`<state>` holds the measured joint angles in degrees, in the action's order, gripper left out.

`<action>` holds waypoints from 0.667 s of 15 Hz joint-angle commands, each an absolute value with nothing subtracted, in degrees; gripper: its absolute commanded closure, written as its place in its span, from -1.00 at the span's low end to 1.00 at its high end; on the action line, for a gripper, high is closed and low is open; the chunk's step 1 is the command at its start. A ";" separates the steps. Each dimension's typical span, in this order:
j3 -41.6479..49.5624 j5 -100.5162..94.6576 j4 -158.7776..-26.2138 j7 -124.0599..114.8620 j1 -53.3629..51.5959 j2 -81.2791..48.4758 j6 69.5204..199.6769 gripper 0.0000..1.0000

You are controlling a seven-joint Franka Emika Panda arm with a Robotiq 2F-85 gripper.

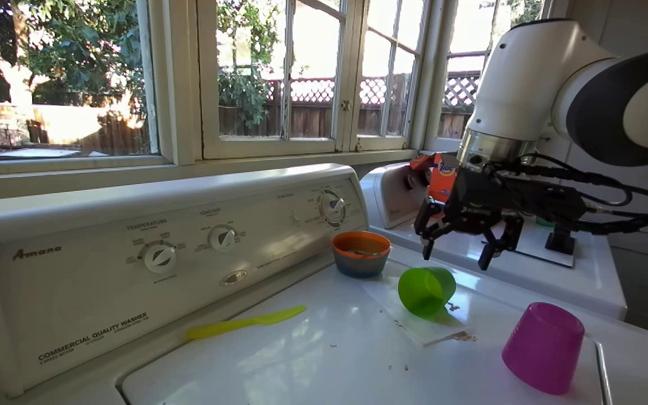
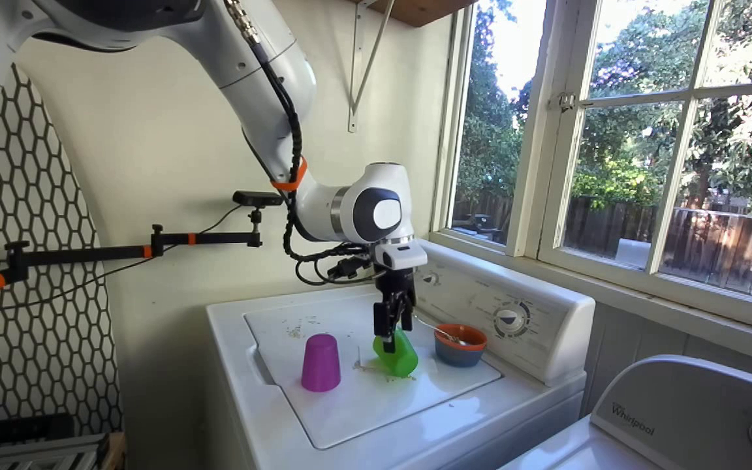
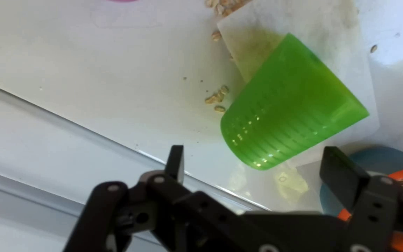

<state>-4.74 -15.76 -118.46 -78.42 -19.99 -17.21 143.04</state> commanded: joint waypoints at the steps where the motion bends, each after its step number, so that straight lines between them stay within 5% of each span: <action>1: -5.13 -13.22 -118.38 -79.58 -19.56 -18.59 145.64 -1.00; 9: -4.62 -11.65 -117.69 -81.01 -19.97 -21.62 149.45 -1.00; 10: -4.67 -11.02 -117.66 -80.89 -19.92 -21.81 149.58 -0.50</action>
